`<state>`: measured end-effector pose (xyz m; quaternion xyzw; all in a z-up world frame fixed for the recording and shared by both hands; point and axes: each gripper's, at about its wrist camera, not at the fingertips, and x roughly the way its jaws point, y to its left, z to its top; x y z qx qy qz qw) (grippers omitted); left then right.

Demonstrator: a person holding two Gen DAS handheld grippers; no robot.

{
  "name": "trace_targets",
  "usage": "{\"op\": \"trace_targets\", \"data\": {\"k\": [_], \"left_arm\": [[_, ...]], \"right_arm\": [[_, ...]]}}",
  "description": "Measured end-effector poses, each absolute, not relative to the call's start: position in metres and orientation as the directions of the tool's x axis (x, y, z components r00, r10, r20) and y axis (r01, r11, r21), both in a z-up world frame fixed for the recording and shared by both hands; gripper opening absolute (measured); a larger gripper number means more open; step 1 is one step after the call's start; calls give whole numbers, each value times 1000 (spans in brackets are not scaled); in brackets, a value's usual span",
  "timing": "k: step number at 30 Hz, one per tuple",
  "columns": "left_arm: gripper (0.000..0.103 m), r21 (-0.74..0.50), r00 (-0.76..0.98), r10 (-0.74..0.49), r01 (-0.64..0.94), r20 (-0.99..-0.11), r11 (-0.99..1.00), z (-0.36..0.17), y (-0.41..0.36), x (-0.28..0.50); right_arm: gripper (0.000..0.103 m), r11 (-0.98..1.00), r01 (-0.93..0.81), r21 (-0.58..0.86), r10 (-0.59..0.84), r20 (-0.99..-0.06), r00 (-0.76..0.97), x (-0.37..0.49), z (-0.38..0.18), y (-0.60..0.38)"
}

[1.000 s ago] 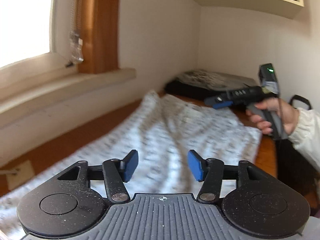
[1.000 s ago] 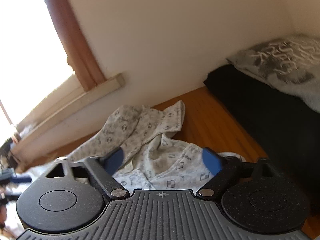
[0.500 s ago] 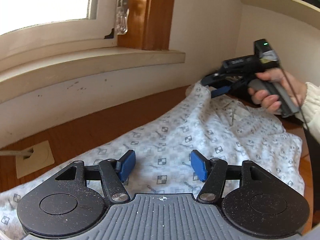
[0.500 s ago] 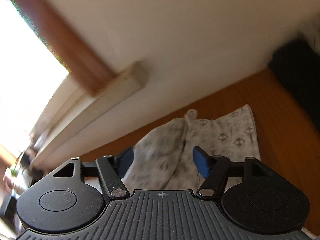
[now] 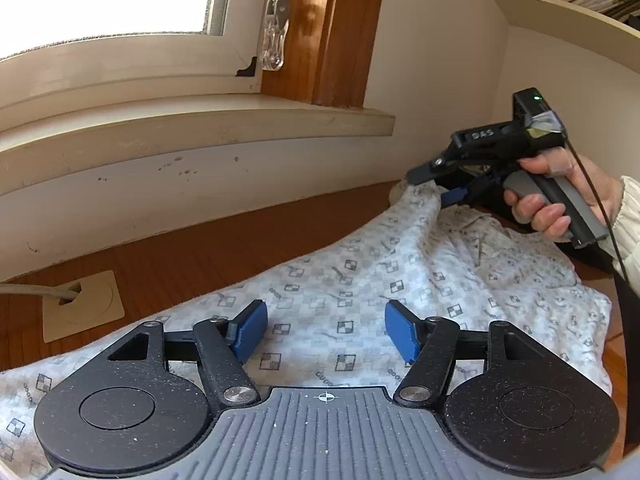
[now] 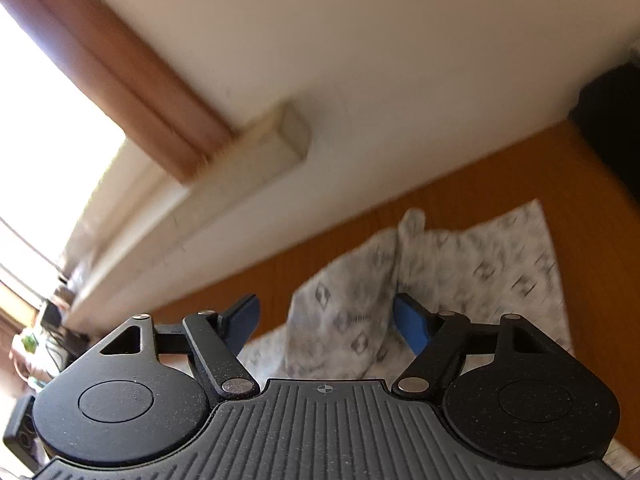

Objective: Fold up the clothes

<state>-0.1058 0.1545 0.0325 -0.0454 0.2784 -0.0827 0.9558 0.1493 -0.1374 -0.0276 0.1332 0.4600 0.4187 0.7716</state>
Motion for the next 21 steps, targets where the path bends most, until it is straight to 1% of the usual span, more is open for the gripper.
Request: {"op": "trace_targets", "data": {"k": [4, 5, 6, 7, 8, 9, 12, 13, 15, 16, 17, 18, 19, 21], "left_arm": [[70, -135, 832, -182, 130, -524, 982, 32, 155, -106], [70, -133, 841, -177, 126, -511, 983, 32, 155, -105], [70, -132, 843, -175, 125, -509, 983, 32, 155, -106], [71, -131, 844, -174, 124, -507, 984, 31, 155, -106], [71, -130, 846, -172, 122, -504, 984, 31, 155, -106], [71, -130, 849, -170, 120, -501, 984, 31, 155, -107], [73, -132, 853, -166, 114, -496, 985, 31, 155, -107], [73, -134, 851, -165, 113, -499, 985, 31, 155, -106], [73, -134, 847, -164, 110, -505, 985, 30, 155, -106], [73, -133, 846, -163, 110, -508, 985, 30, 155, -105], [73, -133, 844, -163, 109, -510, 985, 29, 156, -105], [75, -132, 843, -163, 110, -512, 985, 29, 156, -105], [77, -131, 843, -163, 110, -513, 985, 29, 156, -105], [77, -129, 842, -161, 110, -515, 986, 28, 156, -105]], "right_arm": [[74, 612, -526, 590, 766, -608, 210, 150, -32, -124], [66, 608, -527, 594, 770, -602, 211, 150, -33, -121], [46, 602, -533, 595, 775, -595, 211, 151, -33, -119], [36, 600, -541, 590, 777, -590, 218, 150, -33, -117], [16, 592, -549, 590, 788, -566, 242, 150, -31, -118], [9, 580, -557, 595, 804, -529, 273, 149, -28, -120], [9, 544, -576, 610, 839, -397, 372, 150, -21, -130], [9, 540, -573, 617, 842, -376, 388, 152, -22, -131], [9, 551, -571, 609, 835, -397, 382, 156, -30, -126], [14, 557, -572, 602, 830, -411, 377, 158, -34, -123], [25, 575, -565, 592, 818, -437, 374, 160, -37, -121], [50, 598, -555, 578, 800, -470, 372, 161, -40, -120], [57, 612, -540, 578, 790, -489, 371, 162, -42, -122], [58, 611, -524, 593, 791, -482, 378, 161, -37, -132]]}}
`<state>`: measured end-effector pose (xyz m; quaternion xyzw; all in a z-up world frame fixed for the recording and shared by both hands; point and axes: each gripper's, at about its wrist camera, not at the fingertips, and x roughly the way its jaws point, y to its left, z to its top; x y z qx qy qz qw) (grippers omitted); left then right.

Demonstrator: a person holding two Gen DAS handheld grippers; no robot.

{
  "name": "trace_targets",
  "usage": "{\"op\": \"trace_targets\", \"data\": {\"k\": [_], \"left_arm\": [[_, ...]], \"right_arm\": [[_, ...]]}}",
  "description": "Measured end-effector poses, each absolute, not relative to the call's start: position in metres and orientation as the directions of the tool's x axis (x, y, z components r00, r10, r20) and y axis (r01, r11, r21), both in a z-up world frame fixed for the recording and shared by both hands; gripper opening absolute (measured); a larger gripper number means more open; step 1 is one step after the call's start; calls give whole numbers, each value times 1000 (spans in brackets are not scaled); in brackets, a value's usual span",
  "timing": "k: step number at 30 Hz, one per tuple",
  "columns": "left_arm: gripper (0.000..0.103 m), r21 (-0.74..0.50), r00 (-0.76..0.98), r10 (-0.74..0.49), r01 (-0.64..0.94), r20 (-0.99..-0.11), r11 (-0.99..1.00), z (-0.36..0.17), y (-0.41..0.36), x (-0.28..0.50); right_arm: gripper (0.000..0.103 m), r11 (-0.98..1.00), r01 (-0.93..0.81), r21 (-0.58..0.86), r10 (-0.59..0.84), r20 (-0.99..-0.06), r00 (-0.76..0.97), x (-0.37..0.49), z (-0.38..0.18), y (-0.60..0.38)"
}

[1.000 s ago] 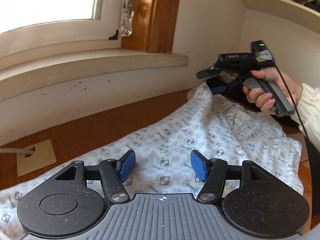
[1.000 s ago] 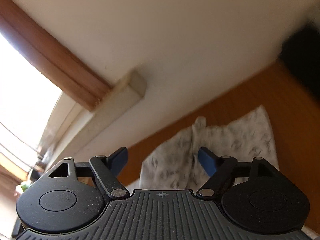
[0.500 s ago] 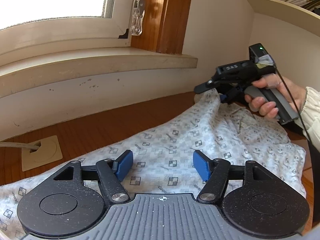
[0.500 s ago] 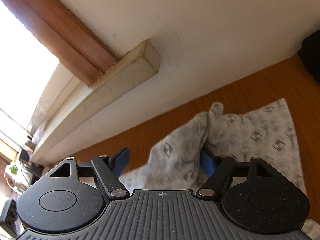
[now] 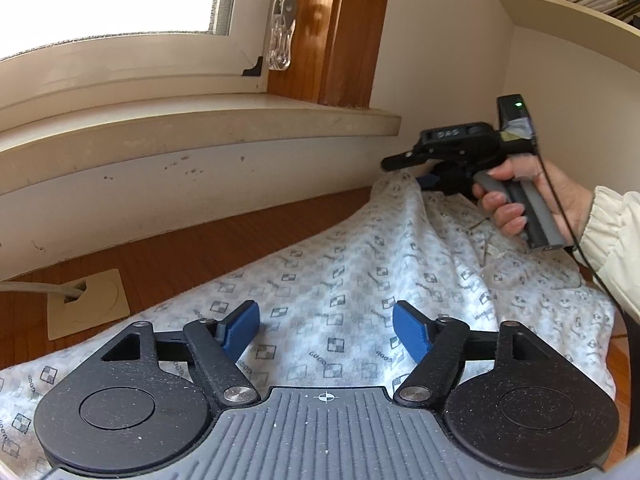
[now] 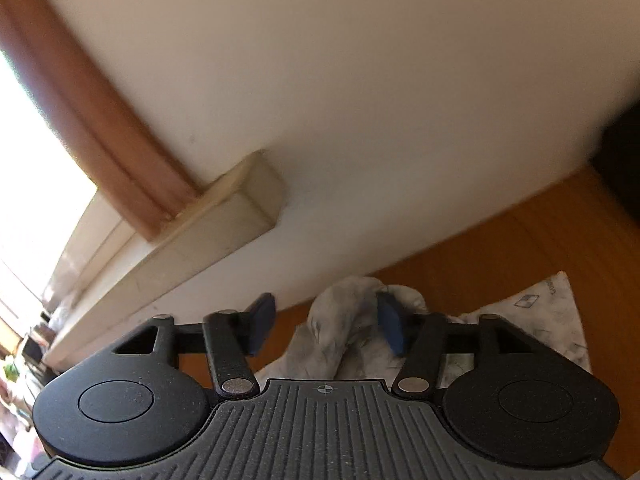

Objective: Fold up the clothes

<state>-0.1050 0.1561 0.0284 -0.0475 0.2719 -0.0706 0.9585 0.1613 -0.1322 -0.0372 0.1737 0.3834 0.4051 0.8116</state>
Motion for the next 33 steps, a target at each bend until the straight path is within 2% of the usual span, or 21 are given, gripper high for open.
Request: {"op": "trace_targets", "data": {"k": [3, 7, 9, 10, 12, 16, 17, 18, 19, 22, 26, 29, 33], "left_arm": [[77, -126, 841, -159, 109, -518, 986, 28, 156, -105], [77, -120, 838, -159, 113, -522, 986, 27, 155, -104], [77, -123, 838, -160, 112, -522, 986, 27, 156, -104], [77, -125, 838, -161, 112, -521, 986, 27, 156, -104], [77, -126, 837, -160, 110, -524, 986, 27, 156, -104], [78, -127, 833, -163, 113, -528, 986, 26, 156, -104], [78, -125, 834, -163, 113, -527, 986, 26, 156, -105], [78, -123, 835, -162, 114, -526, 986, 27, 156, -105], [78, -122, 836, -161, 114, -525, 986, 27, 156, -105], [78, -117, 838, -160, 115, -522, 986, 27, 155, -106], [78, -113, 849, -167, 128, -501, 985, 30, 157, -110], [78, -59, 871, -116, 100, -477, 993, 38, 145, -118], [64, -46, 863, -169, 167, -477, 985, 48, 112, -128]], "right_arm": [[61, 601, -525, 602, 798, -487, 355, 158, -30, -141], [58, 583, -549, 598, 803, -528, 277, 153, -27, -140], [52, 589, -555, 588, 794, -551, 258, 151, -33, -130], [48, 593, -556, 582, 788, -562, 253, 149, -36, -124], [7, 602, -566, 563, 784, -549, 288, 148, -38, -118], [10, 649, -530, 545, 760, -471, 447, 143, -32, -122], [19, 651, -524, 549, 759, -473, 448, 143, -32, -122], [34, 666, -521, 533, 746, -484, 458, 142, -31, -123], [41, 689, -519, 506, 725, -498, 477, 139, -28, -125], [43, 717, -523, 461, 696, -514, 500, 128, -20, -132], [49, 685, -547, 481, 725, -527, 443, 105, -16, -144], [51, 649, -548, 527, 754, -544, 368, 88, -27, -145], [52, 623, -551, 556, 771, -555, 313, 76, -37, -133]]}}
